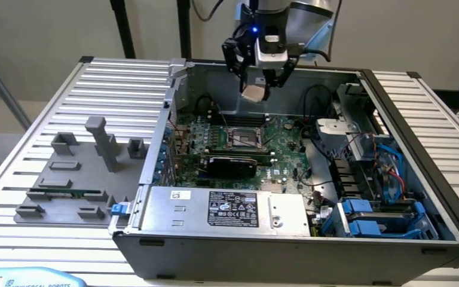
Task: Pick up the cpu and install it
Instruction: 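Place the cpu into insertion slot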
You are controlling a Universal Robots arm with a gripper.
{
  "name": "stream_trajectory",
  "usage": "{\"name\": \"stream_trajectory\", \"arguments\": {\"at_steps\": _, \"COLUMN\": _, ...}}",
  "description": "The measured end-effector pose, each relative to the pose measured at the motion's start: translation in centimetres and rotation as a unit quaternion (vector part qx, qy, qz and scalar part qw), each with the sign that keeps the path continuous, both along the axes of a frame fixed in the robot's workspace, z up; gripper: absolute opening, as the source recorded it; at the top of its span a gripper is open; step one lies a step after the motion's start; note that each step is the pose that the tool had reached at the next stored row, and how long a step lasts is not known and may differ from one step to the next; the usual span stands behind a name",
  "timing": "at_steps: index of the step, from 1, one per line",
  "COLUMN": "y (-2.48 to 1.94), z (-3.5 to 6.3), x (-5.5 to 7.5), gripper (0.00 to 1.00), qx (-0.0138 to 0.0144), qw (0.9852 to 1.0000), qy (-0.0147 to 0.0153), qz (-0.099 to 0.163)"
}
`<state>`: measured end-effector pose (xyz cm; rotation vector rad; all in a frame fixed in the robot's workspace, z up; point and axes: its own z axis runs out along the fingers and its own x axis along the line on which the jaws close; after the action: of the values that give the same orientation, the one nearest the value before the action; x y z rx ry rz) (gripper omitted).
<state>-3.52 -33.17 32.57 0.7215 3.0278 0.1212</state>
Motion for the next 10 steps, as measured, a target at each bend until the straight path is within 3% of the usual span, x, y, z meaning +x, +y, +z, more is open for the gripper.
{"name": "stream_trajectory", "arguments": {"at_steps": 5, "y": 0.00, "z": -0.39, "x": 0.00, "gripper": 0.55, "qx": 0.0000, "qw": 0.9990, "qy": 0.0004, "qz": -0.045}}
{"name": "stream_trajectory", "arguments": {"at_steps": 10, "y": 0.00, "z": -0.78, "x": 0.00, "gripper": 0.55, "qx": 0.0000, "qw": 0.9959, "qy": 0.0008, "qz": -0.091}}
